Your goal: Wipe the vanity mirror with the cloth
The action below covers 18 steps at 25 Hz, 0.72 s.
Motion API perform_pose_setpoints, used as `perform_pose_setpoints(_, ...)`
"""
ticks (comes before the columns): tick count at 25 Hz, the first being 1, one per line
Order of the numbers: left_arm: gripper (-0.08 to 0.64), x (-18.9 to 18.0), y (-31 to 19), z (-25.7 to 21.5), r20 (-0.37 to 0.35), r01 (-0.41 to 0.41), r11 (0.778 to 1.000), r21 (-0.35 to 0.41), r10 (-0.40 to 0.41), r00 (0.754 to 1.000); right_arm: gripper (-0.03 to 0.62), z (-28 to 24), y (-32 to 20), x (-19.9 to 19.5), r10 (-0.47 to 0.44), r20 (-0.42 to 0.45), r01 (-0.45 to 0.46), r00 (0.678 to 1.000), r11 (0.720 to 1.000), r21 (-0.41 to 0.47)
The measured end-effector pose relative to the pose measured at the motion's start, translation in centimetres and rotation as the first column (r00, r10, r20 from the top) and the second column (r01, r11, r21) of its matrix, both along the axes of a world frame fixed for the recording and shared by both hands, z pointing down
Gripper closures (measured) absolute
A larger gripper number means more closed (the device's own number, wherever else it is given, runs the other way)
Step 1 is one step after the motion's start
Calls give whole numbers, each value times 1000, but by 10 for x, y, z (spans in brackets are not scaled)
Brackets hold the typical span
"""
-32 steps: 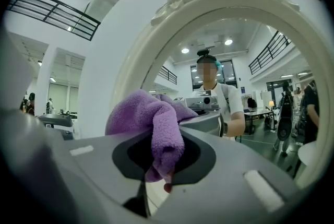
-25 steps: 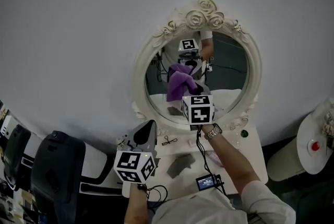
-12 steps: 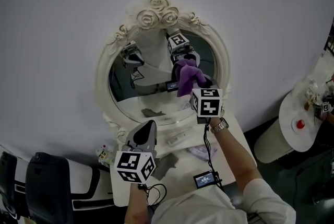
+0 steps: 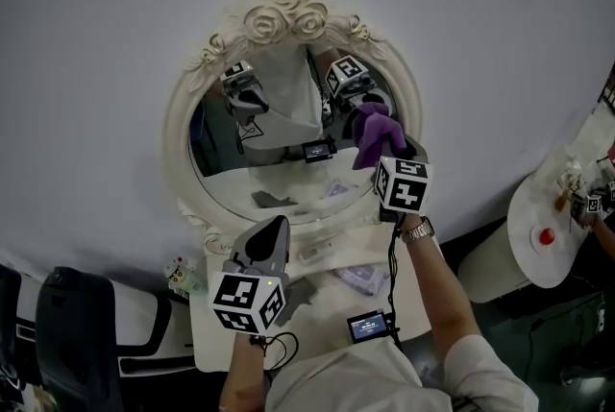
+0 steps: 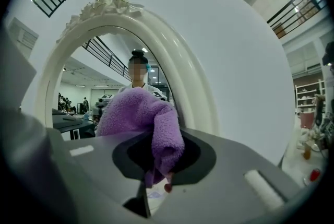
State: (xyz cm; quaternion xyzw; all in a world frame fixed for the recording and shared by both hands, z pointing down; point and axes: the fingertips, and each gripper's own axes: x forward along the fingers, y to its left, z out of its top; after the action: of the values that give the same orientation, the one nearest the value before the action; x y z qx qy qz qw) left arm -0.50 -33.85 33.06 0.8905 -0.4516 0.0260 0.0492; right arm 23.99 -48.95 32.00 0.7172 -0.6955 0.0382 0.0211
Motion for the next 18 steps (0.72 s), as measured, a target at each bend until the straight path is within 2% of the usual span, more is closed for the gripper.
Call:
perform_pose_setpoints(4,557,-9,1,0,5,28,1000,1,-28,1000,532,2,5,-7,6,62,-7,998,1000,14)
perform_pose_setpoints(8,557,-28,4,4,3,79,997,-9,-79,997,532,2,9,-36,-34,93,29,995,998,60)
perform_pose_setpoints(12,557,-48,10,4,6,128,992,-9,-128,992,531,7,21,-121,-207,70,202,976,977,65)
perform_pose_setpoints(15,557,-68,16,3,7,176,984,-5,-176,984,531,22,24,-195,-336,17,336,942,942,18)
perform_pose_setpoints(18,557,-92,25,8,-7,238,971,-16,-239,971,531,42,25,-254,-433,-21,431,901,901,-41)
